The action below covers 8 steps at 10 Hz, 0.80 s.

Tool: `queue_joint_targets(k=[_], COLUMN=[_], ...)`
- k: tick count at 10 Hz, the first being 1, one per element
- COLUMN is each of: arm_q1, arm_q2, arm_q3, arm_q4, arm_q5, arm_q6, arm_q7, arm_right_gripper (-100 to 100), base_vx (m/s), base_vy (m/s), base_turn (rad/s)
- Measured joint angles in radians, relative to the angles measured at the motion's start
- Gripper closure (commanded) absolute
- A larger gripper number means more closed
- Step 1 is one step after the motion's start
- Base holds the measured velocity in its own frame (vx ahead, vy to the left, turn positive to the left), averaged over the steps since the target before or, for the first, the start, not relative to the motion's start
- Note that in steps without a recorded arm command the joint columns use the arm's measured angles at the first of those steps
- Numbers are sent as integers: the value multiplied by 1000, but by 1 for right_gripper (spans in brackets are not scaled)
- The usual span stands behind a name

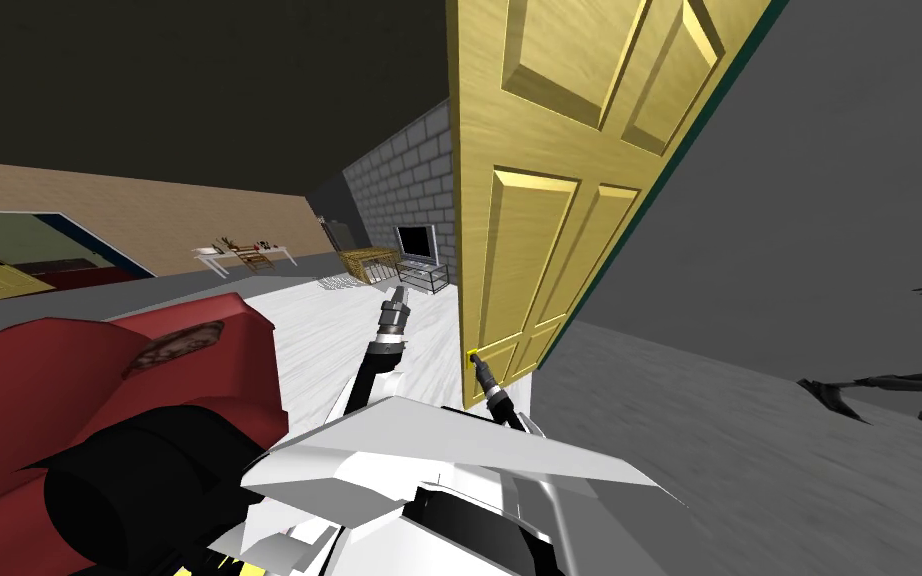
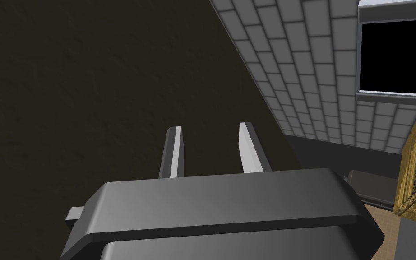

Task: Push the door open

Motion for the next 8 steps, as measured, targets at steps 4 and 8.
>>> queue_joint_targets(k=[4, 8], arm_q1=[-17, 9], arm_q2=[3, 8], arm_q3=[-45, -38], arm_q4=[33, 12], arm_q5=[-9, -6], arm_q6=[-13, -1], arm_q7=[5, 29], arm_right_gripper=[100, -100], base_vx=[94, -185], base_vy=[92, -113], base_turn=[-50, -140])
